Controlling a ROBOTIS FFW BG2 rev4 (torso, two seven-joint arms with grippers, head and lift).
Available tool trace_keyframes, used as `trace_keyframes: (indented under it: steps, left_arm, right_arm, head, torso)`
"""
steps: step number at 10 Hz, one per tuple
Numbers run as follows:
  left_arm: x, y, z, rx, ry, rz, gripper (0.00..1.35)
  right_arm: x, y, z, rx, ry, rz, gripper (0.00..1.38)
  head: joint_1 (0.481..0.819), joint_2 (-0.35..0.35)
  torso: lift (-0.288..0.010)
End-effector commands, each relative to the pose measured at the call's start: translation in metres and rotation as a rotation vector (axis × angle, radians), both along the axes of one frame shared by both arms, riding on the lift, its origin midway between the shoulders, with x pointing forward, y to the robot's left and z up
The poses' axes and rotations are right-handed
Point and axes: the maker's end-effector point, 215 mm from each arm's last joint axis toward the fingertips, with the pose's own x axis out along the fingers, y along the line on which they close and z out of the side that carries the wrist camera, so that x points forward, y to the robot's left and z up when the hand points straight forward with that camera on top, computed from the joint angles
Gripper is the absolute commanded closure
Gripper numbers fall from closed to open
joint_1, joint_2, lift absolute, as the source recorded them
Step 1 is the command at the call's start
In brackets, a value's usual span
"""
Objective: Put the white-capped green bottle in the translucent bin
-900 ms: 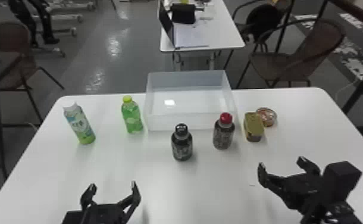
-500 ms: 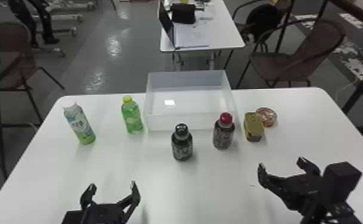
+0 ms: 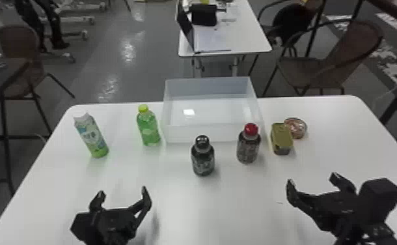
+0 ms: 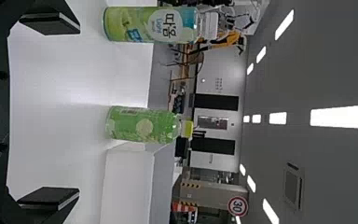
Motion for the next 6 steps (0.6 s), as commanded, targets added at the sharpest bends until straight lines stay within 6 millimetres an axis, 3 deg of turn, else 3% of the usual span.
trace_keyframes:
  steps: [1, 4, 6]
  left_arm:
    - [0.021, 0.019, -0.001, -0.008, 0.008, 0.036, 0.07]
    - [0.062, 0.055, 0.004, -0.006, 0.008, 0.096, 0.05]
    - [0.093, 0.055, 0.006, -0.029, 0.015, 0.098, 0.04]
  right_arm:
    - [0.0, 0.0, 0.0, 0.002, 0.0, 0.001, 0.03]
    - [-0.002, 0.003, -0.006, 0.01, 0.012, 0.001, 0.03]
    - [-0.002, 0.007, -0.006, 0.02, 0.014, 0.005, 0.03]
  head:
    - [0.695, 0.094]
    - [0.695, 0.138]
    - [0.695, 0.157]
  torso:
    - [-0.092]
    - [-0.092]
    - [-0.092]
